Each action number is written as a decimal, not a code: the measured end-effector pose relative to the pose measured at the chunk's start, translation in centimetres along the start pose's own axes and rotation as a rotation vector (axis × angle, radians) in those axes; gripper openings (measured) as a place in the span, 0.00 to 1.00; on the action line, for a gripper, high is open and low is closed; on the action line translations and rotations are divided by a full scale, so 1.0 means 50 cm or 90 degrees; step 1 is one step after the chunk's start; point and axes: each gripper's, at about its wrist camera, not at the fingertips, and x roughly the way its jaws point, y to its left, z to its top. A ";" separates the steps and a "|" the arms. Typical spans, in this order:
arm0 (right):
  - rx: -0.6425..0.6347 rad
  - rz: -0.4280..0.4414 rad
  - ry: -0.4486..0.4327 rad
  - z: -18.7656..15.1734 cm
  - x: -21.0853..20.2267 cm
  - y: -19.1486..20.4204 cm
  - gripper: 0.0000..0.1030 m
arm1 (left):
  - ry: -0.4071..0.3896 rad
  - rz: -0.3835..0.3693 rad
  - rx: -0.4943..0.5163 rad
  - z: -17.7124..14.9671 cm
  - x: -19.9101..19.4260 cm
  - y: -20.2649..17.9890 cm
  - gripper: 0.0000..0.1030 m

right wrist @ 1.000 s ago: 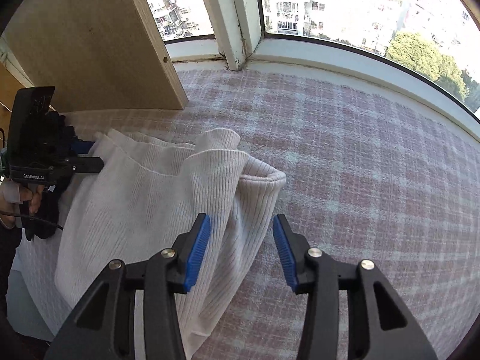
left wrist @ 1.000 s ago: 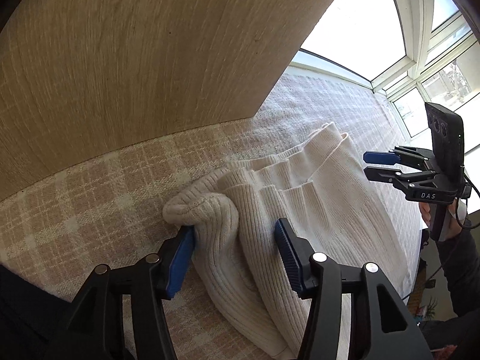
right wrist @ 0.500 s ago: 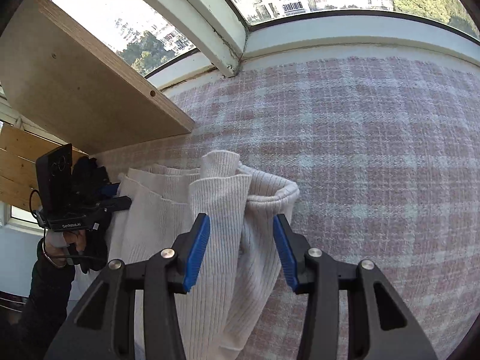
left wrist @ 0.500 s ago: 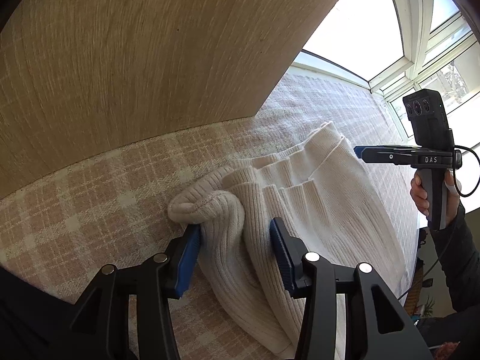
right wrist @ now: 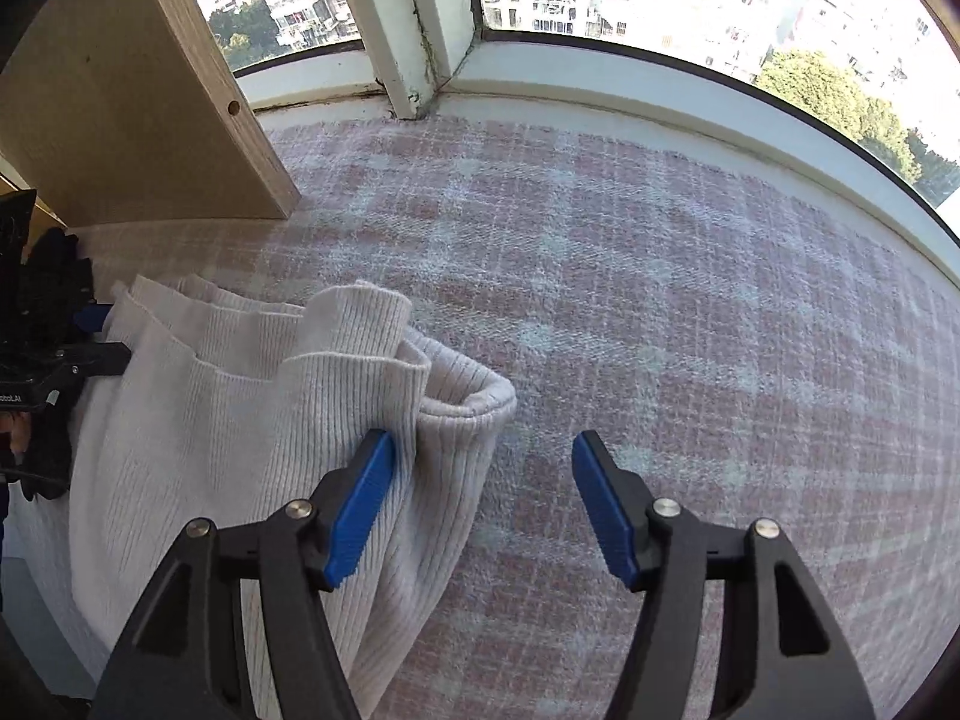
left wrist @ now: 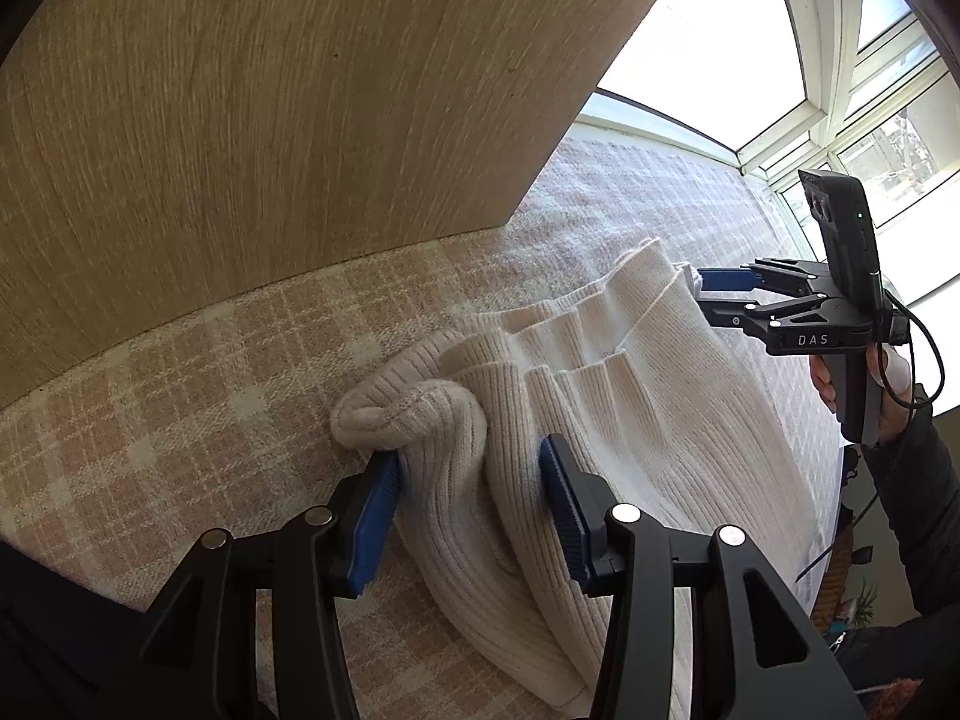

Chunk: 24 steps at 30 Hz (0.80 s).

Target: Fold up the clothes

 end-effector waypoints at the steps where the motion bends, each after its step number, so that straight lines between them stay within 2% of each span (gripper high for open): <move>1: 0.003 0.018 -0.001 0.001 0.002 -0.005 0.60 | 0.000 -0.001 0.001 0.000 0.000 0.001 0.43; 5: -0.014 0.044 -0.004 0.004 0.005 -0.017 0.60 | -0.001 0.002 0.014 -0.002 -0.001 0.002 0.42; 8: -0.012 0.065 0.000 0.005 0.000 -0.027 0.60 | 0.000 0.018 0.032 -0.003 -0.002 -0.002 0.37; 15: 0.088 0.204 0.033 0.016 0.007 -0.081 0.60 | 0.000 0.001 0.027 0.006 0.008 -0.005 0.31; 24: 0.162 0.299 0.020 0.004 -0.003 -0.116 0.60 | 0.003 -0.005 0.029 0.009 0.008 0.001 0.30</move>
